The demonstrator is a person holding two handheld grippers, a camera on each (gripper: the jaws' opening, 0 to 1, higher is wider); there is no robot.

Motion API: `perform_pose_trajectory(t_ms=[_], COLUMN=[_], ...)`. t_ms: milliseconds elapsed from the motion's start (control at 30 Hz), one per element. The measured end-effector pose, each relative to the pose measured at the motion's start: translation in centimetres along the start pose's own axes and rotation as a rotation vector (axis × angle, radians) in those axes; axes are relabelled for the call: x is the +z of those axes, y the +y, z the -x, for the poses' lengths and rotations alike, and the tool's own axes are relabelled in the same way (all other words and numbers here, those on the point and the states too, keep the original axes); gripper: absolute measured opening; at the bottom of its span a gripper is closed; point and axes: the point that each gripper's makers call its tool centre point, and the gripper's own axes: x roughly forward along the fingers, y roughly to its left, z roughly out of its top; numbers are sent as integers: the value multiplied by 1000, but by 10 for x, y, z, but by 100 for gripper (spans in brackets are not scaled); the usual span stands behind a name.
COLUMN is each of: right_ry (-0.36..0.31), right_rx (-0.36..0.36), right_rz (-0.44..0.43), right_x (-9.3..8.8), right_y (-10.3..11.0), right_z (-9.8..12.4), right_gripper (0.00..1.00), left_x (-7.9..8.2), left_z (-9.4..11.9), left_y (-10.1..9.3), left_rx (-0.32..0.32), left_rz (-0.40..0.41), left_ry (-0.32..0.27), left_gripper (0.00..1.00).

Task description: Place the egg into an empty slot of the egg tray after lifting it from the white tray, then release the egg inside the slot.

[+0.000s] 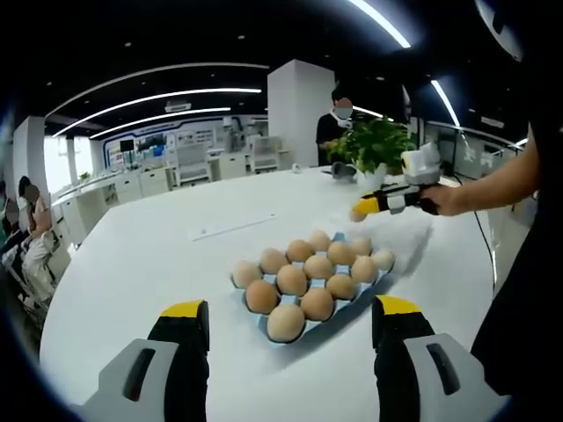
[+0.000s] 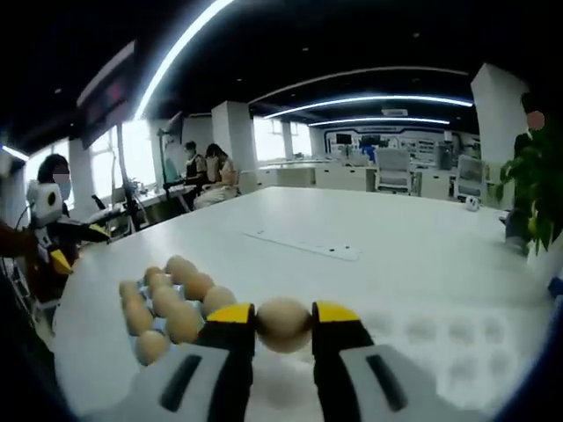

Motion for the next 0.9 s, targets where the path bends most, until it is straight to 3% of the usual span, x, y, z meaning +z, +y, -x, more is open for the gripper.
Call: perform_pose_trajectory(t_ms=[233,467,900], right_ry=[32,81,202], right_rx=[54,102,174], right_rz=[-44,-27,-39], right_x=[-8,-14,-40], right_y=[12,24,34], right_z=[-19,-31,-42], right_gripper=[24,24,25], left_x=[-1,-1,-4], left_z=[0,1,5], left_y=[1,3,6], left_rx=[0,12,29], left_rz=[-1,3,10], left_ry=[4,5,15], left_gripper=[76,76,76])
